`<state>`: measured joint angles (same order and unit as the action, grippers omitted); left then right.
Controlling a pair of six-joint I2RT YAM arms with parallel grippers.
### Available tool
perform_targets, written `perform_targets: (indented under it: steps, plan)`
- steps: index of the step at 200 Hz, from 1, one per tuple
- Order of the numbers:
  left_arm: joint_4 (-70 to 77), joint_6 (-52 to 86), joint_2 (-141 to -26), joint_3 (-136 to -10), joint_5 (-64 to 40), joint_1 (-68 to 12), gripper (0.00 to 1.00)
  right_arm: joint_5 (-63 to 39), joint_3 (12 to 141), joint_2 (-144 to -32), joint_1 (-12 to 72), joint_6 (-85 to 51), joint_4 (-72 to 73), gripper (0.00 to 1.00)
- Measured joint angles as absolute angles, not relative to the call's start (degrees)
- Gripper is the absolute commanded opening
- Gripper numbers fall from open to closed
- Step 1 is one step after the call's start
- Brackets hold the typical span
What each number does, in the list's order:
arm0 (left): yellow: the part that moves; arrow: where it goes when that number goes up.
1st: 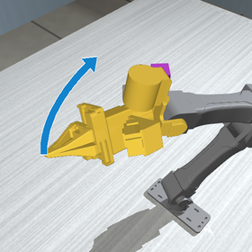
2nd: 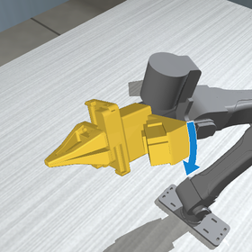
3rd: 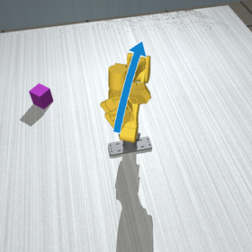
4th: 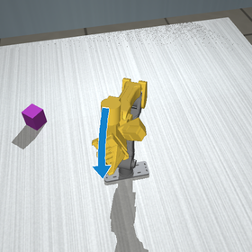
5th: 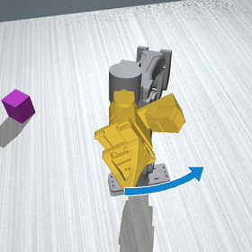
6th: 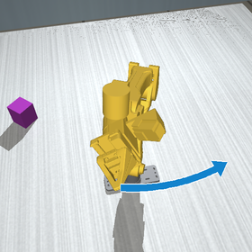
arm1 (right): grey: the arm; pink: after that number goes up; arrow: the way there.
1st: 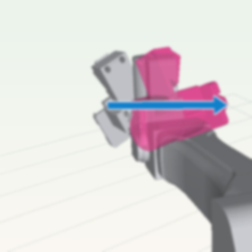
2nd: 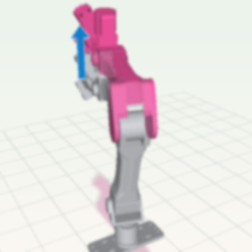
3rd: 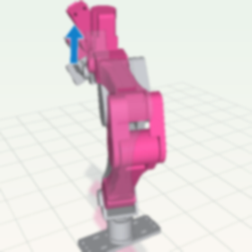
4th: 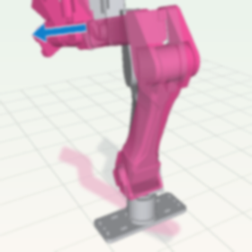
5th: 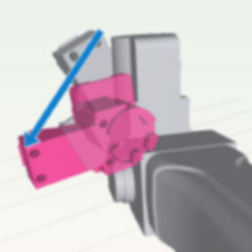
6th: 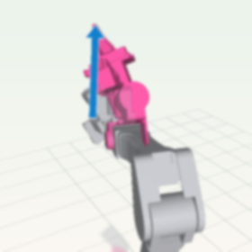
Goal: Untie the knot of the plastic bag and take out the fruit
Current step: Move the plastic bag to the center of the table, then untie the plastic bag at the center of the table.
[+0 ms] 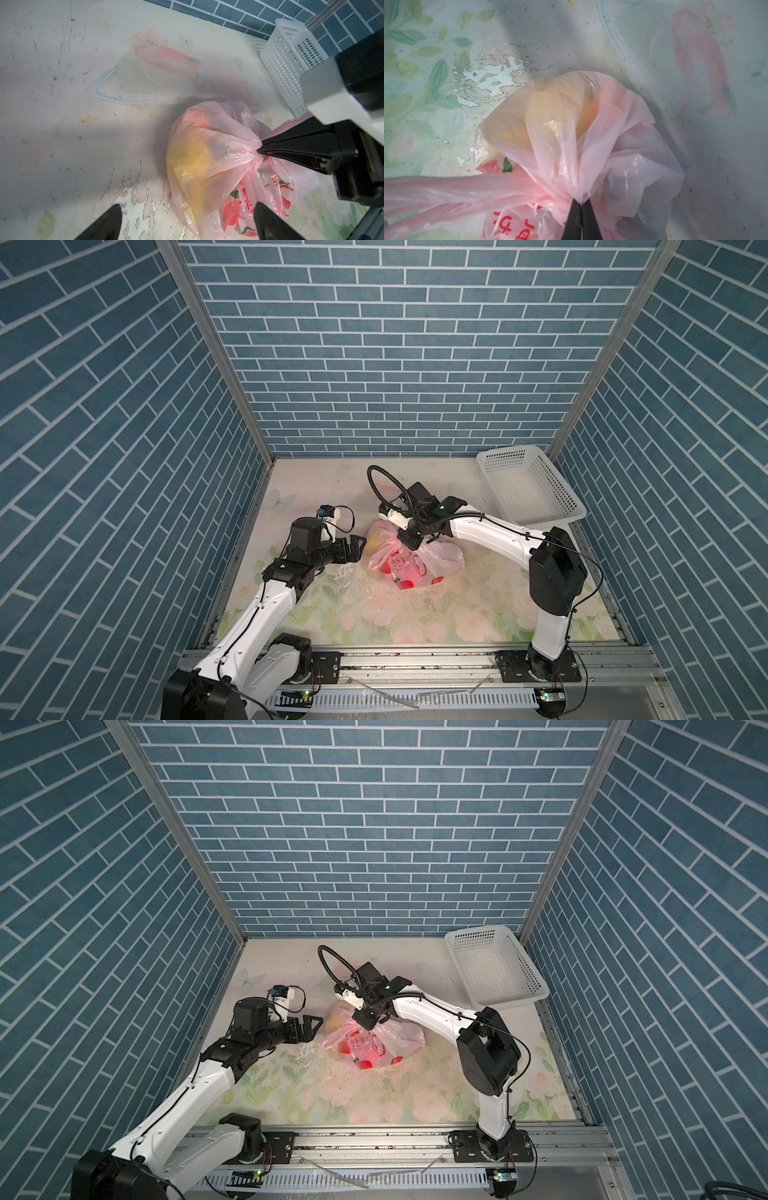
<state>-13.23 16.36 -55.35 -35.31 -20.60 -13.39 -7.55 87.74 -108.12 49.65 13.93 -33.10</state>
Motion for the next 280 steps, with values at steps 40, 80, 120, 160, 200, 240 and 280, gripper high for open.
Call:
perform_targets:
  steps: [40,80,120,160,200,240,280]
  plan:
    - [-15.5,13.3,-59.0,-40.3,-20.8,-13.4,1.0,-8.9,87.7,-106.8,48.6,13.8,-35.8,0.58]
    - [-19.7,6.7,-64.9,-48.1,-20.9,-15.9,0.95,-9.3,86.1,-97.0,47.6,11.1,-37.6,0.63]
    - [-25.1,-1.8,-71.7,-54.1,-20.9,-21.5,0.88,-10.0,80.1,-90.1,46.6,6.5,-37.2,0.63]
    - [-28.4,-9.2,-77.0,-57.1,-18.9,-26.5,0.76,-10.4,74.4,-90.1,46.1,3.2,-36.6,0.63]
    - [-27.6,-13.0,-81.5,-58.6,-17.6,-27.2,0.68,-11.2,74.3,-90.1,45.8,2.1,-33.9,0.62]
    - [-24.6,-14.4,-86.3,-59.5,-17.8,-27.3,0.63,-11.4,74.1,-90.1,45.4,1.3,-31.7,0.62]
    - [-21.3,-15.0,-88.4,-59.5,-18.8,-27.3,0.55,-11.6,72.2,-90.1,45.0,0.0,-29.1,0.61]
